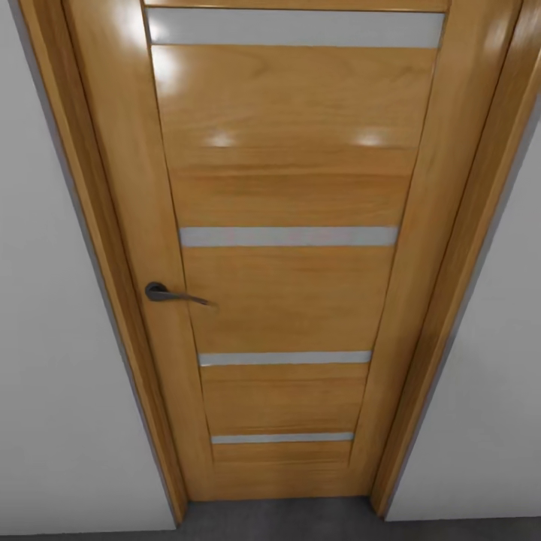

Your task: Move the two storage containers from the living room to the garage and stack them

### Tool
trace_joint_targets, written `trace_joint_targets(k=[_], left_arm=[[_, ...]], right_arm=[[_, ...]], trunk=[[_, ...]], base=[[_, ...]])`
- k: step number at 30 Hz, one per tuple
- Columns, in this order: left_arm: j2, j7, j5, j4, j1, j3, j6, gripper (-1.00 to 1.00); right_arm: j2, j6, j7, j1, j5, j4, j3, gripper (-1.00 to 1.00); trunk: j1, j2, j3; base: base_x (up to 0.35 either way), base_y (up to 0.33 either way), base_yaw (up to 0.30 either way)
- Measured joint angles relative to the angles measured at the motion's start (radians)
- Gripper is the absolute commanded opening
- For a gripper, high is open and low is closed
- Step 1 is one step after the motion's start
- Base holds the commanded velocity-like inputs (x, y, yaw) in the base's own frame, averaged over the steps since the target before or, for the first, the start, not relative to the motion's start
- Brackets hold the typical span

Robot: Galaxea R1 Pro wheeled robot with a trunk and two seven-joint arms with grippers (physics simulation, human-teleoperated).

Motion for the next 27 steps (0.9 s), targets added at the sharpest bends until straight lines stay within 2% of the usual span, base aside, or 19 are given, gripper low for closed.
trace_joint_targets(k=[9, 21, 27], left_arm=[[0.000, 0.001, 0.000, 0.000, 0.000, 0.000, 0.000, 1.00], [0.000, 0.001, 0.000, -0.001, 0.000, 0.001, 0.000, 1.00], [0.000, 0.001, 0.000, -0.001, 0.000, 0.001, 0.000, 1.00]], right_arm=[[0.000, 0.005, 0.000, 0.000, -0.001, 0.000, -0.001, 1.00], [0.000, 0.001, 0.000, 0.000, -0.002, 0.000, 0.000, 1.00], [0.000, 0.002, 0.000, 0.000, -0.002, 0.000, 0.000, 1.00]], trunk=[[0.000, 0.000, 0.000], [0.000, 0.000, 0.000], [0.000, 0.000, 0.000]], base=[[0.166, -0.065, 0.000], [0.018, -0.007, 0.000], [0.001, -0.119, 0.000]])
